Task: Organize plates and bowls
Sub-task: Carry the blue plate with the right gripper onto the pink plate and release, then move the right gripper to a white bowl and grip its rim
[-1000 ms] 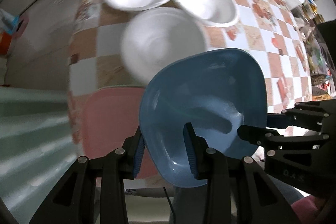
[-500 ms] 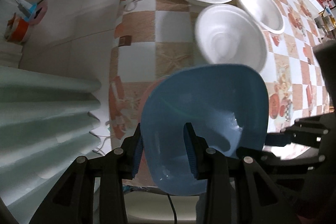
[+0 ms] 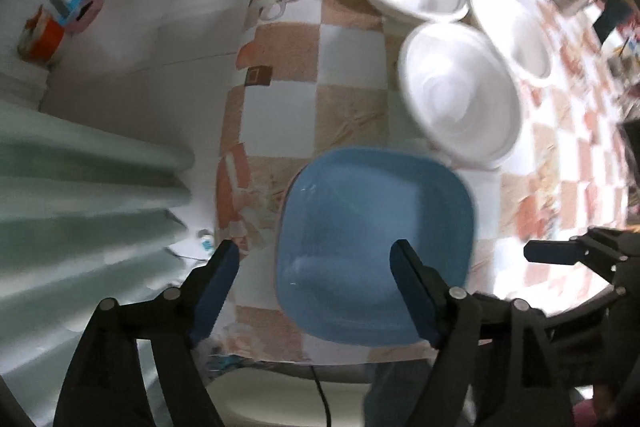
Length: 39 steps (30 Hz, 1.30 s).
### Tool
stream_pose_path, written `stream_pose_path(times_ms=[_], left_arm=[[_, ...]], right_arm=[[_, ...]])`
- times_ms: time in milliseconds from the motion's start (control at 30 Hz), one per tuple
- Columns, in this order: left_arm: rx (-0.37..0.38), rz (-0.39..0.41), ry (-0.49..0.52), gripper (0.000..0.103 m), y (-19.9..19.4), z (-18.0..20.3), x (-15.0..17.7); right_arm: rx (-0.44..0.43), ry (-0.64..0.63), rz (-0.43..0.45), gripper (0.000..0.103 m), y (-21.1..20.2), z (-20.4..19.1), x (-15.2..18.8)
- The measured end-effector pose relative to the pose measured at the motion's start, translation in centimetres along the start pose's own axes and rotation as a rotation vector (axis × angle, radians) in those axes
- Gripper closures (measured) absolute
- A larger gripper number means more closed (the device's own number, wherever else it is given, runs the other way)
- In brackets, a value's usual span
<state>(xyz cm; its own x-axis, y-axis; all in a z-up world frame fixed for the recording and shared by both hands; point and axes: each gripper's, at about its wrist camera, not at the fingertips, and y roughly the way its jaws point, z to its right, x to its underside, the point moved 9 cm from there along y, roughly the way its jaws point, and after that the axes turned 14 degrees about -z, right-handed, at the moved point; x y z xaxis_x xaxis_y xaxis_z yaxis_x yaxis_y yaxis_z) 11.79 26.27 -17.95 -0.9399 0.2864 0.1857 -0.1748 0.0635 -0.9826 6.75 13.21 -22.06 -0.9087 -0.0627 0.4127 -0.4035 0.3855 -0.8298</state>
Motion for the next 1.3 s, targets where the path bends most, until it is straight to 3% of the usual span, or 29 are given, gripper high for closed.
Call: stream_pose_path(times_ms=[67, 100, 133, 267, 367, 633, 967, 1167, 1233, 1267, 1300], left_arm=[[0.044, 0.026, -0.002, 0.013, -0.9, 0.7, -0.3], [0.052, 0.026, 0.001, 0.003, -1.1, 1.1, -0.5], [0.059, 0.022, 0.006, 0.000, -1.3, 1.7, -0.7], [0.092, -0.001, 0.029, 0.000, -1.8, 4.1, -2.0], [0.068, -0.002, 0.028, 0.000, -2.1, 5.1, -3.7], [-0.008, -0.014, -0.028, 0.000, -1.5, 4.7, -8.9], [-0.127, -0.075, -0.045, 0.001, 2.1, 3.4, -12.6], [-0.130, -0.112, -0.029, 0.018, 4.3, 4.2, -13.6], [-0.114, -0.132, -0.034, 0.040, 4.8, 4.4, -13.6], [-0.097, -0.146, -0.033, 0.047, 5.1, 4.6, -13.6], [-0.076, -0.154, -0.029, 0.057, 5.4, 4.8, -13.5]], right_arm=[[-0.014, 0.034, 0.031, 0.017, -1.0, 1.5, 0.5], [-0.024, 0.057, 0.042, 0.017, -1.4, 2.4, 0.8], [-0.033, 0.085, 0.056, 0.017, -1.8, 3.5, 1.3], [-0.042, 0.194, 0.097, 0.017, -2.7, 7.4, 2.4], [-0.039, 0.254, 0.111, 0.017, -3.5, 10.0, 2.7], [-0.026, 0.373, 0.194, 0.017, -6.5, 12.6, -0.8], [-0.002, 0.372, 0.210, 0.017, -6.2, 12.3, -6.8], [-0.007, 0.362, 0.201, 0.017, -4.4, 11.8, -9.3], [-0.007, 0.351, 0.199, 0.017, -4.0, 11.4, -10.1], [-0.012, 0.349, 0.197, 0.017, -3.9, 11.5, -10.4], [-0.019, 0.348, 0.201, 0.022, -4.0, 11.7, -10.7]])
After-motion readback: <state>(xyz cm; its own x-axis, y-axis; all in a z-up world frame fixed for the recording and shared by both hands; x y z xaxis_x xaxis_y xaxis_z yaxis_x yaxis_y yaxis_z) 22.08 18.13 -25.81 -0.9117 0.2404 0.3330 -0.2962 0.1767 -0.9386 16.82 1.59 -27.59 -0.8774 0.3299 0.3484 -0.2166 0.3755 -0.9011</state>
